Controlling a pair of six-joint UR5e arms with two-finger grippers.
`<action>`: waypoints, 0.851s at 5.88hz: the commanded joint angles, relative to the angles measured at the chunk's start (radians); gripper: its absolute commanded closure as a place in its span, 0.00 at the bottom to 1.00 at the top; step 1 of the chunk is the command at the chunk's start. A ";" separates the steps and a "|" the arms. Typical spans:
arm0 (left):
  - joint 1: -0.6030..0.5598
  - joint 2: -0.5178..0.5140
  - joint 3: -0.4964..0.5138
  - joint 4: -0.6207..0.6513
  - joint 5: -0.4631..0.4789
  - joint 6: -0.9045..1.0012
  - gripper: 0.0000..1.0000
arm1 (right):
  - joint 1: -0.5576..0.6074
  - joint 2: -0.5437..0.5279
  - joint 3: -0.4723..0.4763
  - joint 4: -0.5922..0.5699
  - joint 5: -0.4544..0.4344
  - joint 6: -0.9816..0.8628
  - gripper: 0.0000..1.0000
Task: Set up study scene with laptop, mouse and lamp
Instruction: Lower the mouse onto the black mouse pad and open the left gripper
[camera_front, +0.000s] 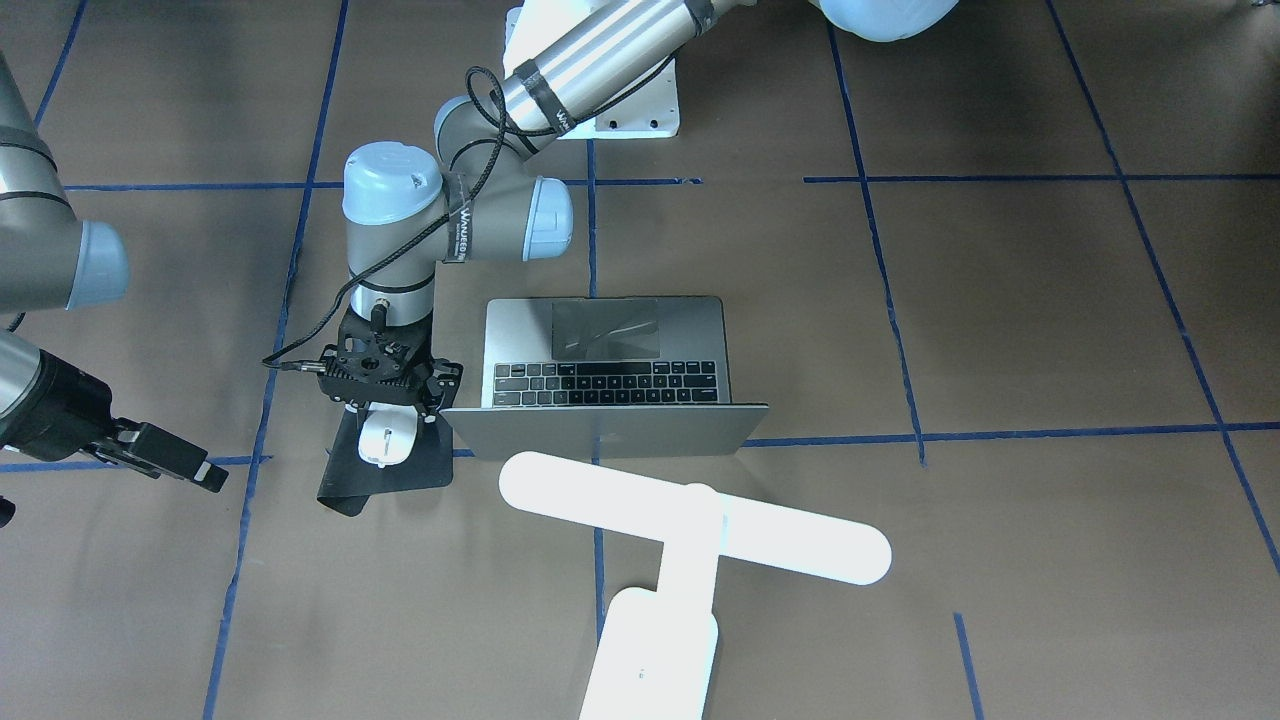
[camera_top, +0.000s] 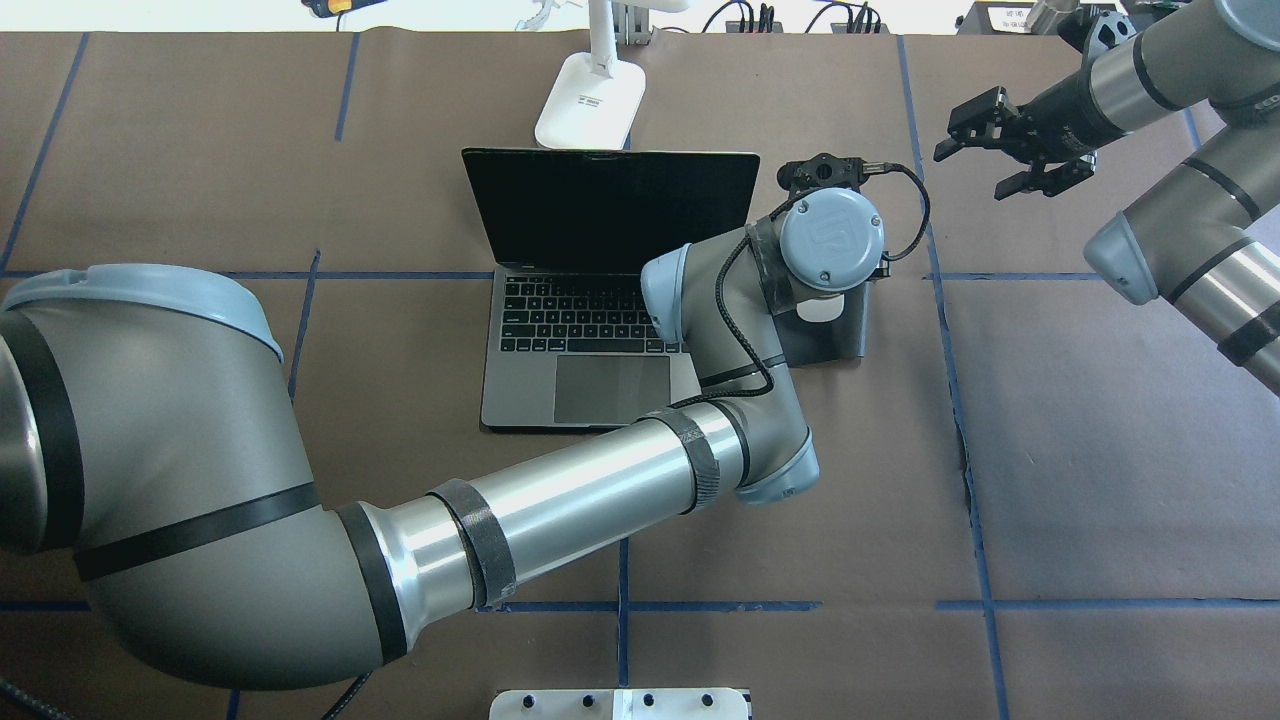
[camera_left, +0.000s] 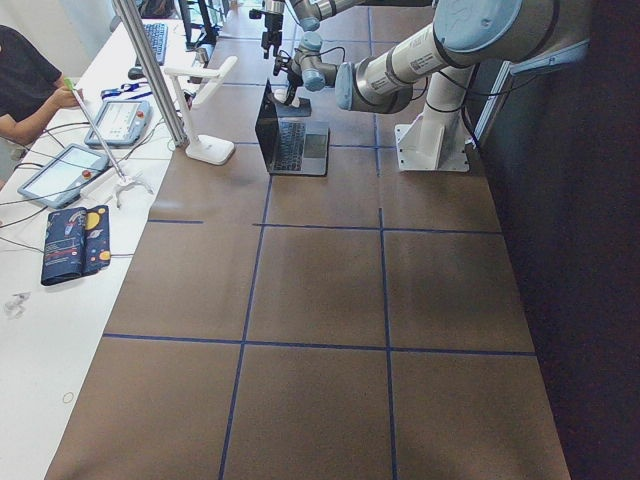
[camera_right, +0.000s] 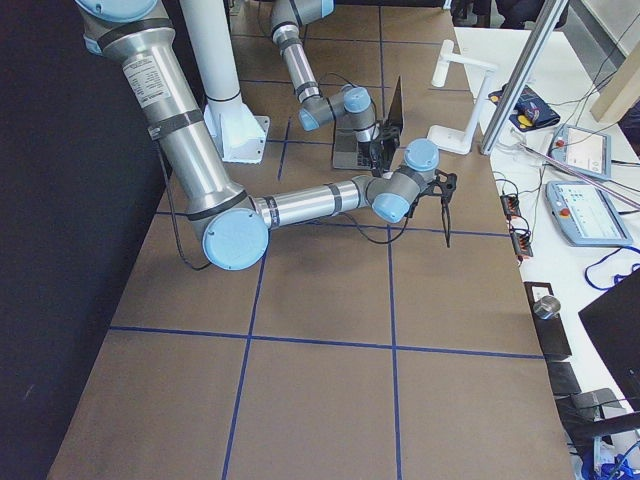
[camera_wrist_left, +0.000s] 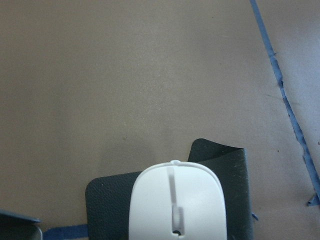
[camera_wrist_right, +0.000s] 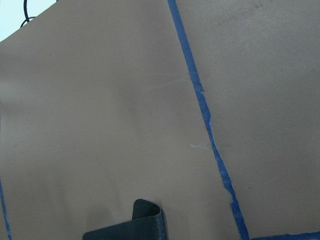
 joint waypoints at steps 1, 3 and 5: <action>0.021 -0.007 0.001 0.000 -0.003 -0.064 0.70 | 0.003 0.001 0.001 0.000 0.000 0.000 0.00; 0.021 -0.007 0.001 0.001 -0.003 -0.065 0.70 | 0.010 0.001 0.003 0.000 0.019 0.002 0.00; 0.018 -0.007 0.001 0.001 -0.001 -0.065 0.69 | 0.012 0.001 0.003 -0.003 0.020 0.002 0.00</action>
